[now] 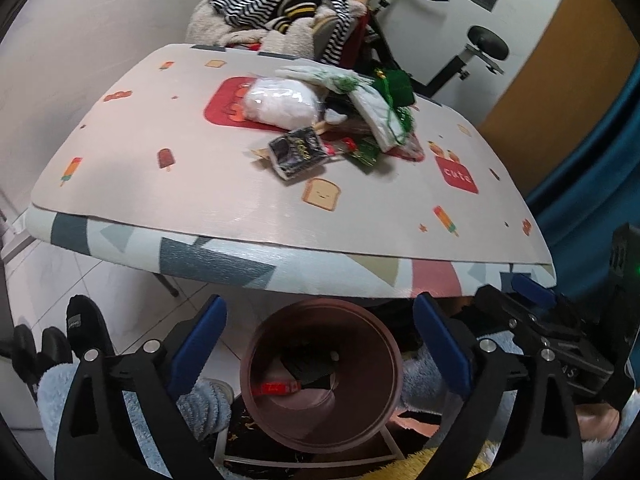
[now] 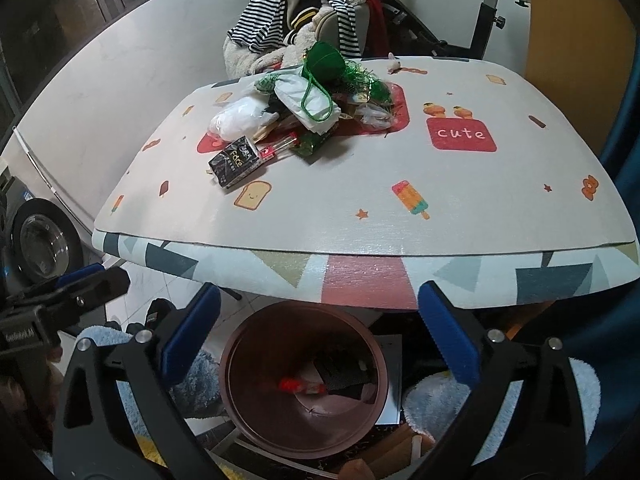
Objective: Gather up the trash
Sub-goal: 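Lower both tools over the brown bin and release the box and glove, then grasp the small white toy with the right tool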
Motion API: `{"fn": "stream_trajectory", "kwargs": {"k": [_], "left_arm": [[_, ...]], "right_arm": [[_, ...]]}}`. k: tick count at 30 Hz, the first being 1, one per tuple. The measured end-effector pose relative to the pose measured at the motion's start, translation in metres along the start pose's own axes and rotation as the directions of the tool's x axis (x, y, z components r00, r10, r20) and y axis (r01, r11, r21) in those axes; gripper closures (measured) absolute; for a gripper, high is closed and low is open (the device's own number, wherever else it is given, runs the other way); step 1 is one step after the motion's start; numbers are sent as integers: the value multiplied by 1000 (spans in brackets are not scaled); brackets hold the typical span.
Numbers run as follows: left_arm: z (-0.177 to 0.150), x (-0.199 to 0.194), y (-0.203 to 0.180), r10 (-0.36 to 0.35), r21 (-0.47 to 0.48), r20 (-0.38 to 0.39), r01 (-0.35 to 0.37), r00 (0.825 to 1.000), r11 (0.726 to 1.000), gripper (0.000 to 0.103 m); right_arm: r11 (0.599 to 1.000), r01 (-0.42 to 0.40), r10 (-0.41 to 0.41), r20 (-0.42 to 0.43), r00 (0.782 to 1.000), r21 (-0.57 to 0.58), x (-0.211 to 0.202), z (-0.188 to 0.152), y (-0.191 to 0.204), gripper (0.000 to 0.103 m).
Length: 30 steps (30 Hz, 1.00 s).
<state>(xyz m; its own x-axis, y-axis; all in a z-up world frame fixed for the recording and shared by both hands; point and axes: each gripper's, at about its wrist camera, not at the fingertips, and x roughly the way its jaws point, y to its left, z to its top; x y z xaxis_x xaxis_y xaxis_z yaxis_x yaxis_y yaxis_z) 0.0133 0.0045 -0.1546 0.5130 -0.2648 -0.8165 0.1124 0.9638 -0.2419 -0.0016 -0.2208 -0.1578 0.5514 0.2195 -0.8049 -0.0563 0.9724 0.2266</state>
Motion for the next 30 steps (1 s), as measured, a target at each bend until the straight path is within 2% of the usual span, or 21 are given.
{"fn": "stream_trajectory", "kwargs": {"k": [14, 20, 25, 30], "left_arm": [[10, 2, 11, 75, -12, 60, -74, 995, 997, 6], [17, 5, 23, 116, -41, 88, -113, 989, 993, 6], [23, 8, 27, 151, -29, 116, -149, 982, 988, 6], [34, 13, 35, 140, -58, 125, -134, 982, 989, 6]], "right_arm": [[1000, -18, 18, -23, 1000, 5, 12, 4, -6, 6], [999, -21, 22, -16, 1000, 34, 18, 10, -15, 6], [999, -24, 24, -17, 1000, 37, 24, 20, -21, 6], [1000, -7, 8, -33, 999, 27, 33, 41, -30, 6]]}}
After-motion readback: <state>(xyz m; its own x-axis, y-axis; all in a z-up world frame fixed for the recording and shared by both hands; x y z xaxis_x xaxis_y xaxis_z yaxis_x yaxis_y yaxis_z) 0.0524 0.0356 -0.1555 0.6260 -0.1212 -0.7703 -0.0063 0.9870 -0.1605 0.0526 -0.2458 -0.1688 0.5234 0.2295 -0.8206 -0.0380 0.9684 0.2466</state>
